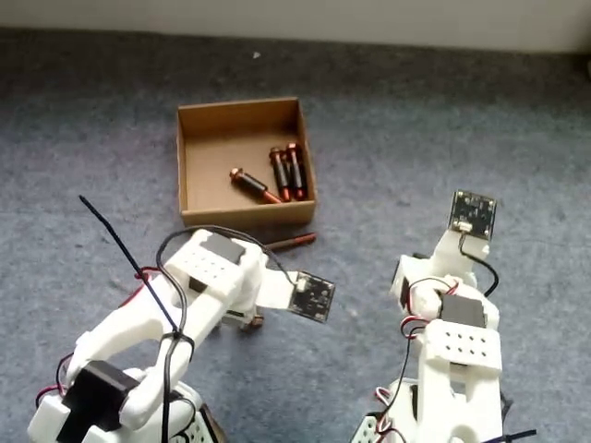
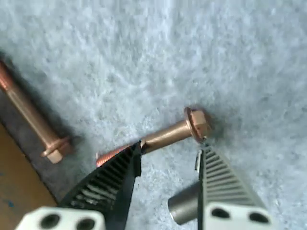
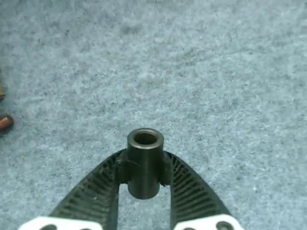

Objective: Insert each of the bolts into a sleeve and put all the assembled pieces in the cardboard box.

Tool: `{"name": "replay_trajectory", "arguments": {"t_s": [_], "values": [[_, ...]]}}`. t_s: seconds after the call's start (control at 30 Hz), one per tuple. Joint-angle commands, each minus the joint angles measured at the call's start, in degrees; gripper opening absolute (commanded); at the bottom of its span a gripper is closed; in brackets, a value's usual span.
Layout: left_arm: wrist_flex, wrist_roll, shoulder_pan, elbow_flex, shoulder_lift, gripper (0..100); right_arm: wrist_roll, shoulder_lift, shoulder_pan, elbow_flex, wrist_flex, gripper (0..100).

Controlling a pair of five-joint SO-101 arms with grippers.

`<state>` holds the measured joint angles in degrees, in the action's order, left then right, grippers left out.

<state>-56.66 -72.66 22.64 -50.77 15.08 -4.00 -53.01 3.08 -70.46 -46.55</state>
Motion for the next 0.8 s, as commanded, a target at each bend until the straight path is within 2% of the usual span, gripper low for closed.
{"name": "replay_trajectory", "arguments": {"t_s": [0.0,0.13,0.3,0.53,0.67,0.77], "values": [[2.64,1.76,4.00,0.13,0.13,21,-0.44,-1.89,0.57,0.48,1.27,0.4],[2.99,1.76,6.02,0.40,0.04,21,-0.44,-1.89,0.57,0.48,1.27,0.4],[6.07,1.85,6.20,0.13,-0.04,21,-0.44,-1.89,0.57,0.48,1.27,0.4],[6.07,1.85,6.37,0.04,-0.13,21,-0.44,-1.89,0.57,0.48,1.27,0.4],[6.33,1.85,6.46,1.54,-5.14,21,-0.44,-1.89,0.57,0.48,1.27,0.4],[5.27,5.54,7.16,6.90,-10.42,18,-0.44,-1.89,0.57,0.48,1.19,0.4]]}}
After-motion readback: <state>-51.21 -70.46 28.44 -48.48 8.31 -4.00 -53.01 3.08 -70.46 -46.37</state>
